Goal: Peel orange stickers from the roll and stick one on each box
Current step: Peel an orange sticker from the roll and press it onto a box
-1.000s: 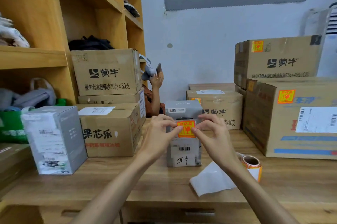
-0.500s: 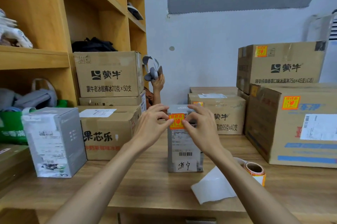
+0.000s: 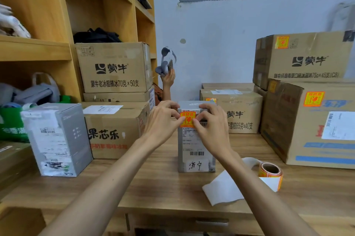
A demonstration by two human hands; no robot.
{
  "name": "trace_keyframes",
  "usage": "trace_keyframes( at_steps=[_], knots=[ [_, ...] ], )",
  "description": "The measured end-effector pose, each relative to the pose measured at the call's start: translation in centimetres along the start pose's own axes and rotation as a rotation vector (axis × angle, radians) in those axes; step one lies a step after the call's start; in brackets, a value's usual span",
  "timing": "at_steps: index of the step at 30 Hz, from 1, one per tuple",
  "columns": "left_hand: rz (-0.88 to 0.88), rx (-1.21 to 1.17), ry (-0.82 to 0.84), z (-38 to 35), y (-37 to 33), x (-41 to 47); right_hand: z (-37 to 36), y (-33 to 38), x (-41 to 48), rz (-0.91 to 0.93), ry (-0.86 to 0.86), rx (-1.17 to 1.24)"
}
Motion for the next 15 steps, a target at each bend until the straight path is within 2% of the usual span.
trace_keyframes(
  at_steps=[15],
  knots=[
    [-0.028,0.154,-0.016,-0.48,-0.7,0.29,-0.44,0.28,0.08,0.015,-0.053,-0.112]
  ],
)
Point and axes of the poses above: each hand's wrist, its own x-axis towards the middle knuckle, its own z-axis out of the back of the hand, y = z × x, the point moved 10 cm from there along x, towards the middle knuckle, and after that the axes turned 6 degrees about y, right-handed, at the moved point
